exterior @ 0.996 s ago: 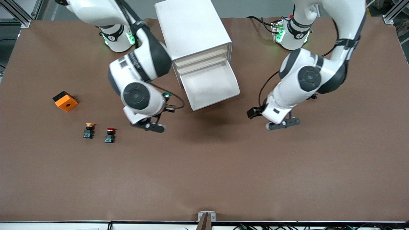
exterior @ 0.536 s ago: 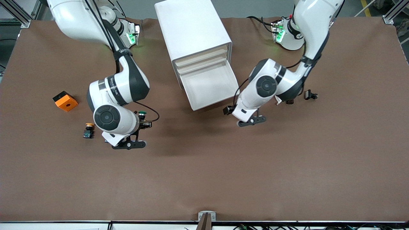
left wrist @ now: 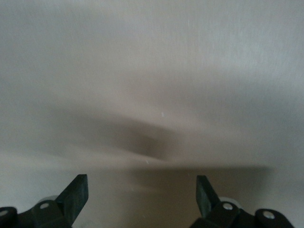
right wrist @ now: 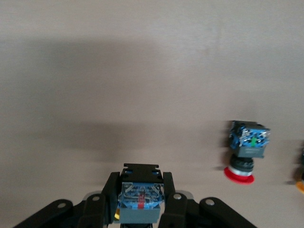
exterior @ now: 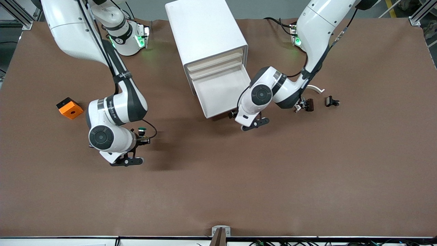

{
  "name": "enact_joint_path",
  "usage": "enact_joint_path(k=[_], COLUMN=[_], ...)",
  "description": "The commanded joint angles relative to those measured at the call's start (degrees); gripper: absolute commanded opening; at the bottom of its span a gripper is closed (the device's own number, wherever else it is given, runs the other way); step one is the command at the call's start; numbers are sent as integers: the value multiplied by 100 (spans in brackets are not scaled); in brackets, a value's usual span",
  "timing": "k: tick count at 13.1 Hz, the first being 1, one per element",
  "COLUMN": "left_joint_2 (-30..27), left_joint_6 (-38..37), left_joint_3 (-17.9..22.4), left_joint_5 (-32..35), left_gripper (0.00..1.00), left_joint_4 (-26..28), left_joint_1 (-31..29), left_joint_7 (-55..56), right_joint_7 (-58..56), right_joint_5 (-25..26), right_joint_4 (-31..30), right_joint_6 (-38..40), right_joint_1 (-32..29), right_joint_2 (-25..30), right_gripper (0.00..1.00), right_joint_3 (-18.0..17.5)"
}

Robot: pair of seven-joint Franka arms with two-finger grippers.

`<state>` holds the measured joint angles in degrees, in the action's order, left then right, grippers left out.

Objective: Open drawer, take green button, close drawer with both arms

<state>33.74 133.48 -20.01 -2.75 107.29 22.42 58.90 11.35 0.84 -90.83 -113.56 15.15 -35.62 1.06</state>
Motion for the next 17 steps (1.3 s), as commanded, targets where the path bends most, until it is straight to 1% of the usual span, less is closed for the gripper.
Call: enact_joint_path(k=[1, 5, 8, 11, 14, 17], left_joint_2=[-77, -69, -25, -16, 37, 28], left_joint_6=[-269, -586, -683, -683, -683, -727], left_joint_3=[-46, -476, -819, -855, -864, -882], left_joint_5=[64, 64, 64, 56, 12, -111], left_gripper=[100, 100, 100, 100, 100, 100], left_joint_4=[-50, -41, -15, -6, -6, -23], left_joint_1=[218, 236, 262, 534, 702, 702], left_joint_7=[472, 991, 1333, 1642, 1844, 1888], right_joint_7=[-36, -45, -36, -36, -36, -36], right_joint_5=[198, 207, 198, 198, 198, 198], right_joint_4=[-31, -31, -57, -92, -93, -93], right_joint_6=[-454, -745, -852, -913, -1027, -1010], right_joint_1=[-283, -337, -364, -372, -364, -364], right_joint_2=[-242, -418, -472, -507, -560, -551], right_gripper=[33, 36, 36, 37, 42, 47], right_joint_3=[-97, -97, -97, -97, -97, -97])
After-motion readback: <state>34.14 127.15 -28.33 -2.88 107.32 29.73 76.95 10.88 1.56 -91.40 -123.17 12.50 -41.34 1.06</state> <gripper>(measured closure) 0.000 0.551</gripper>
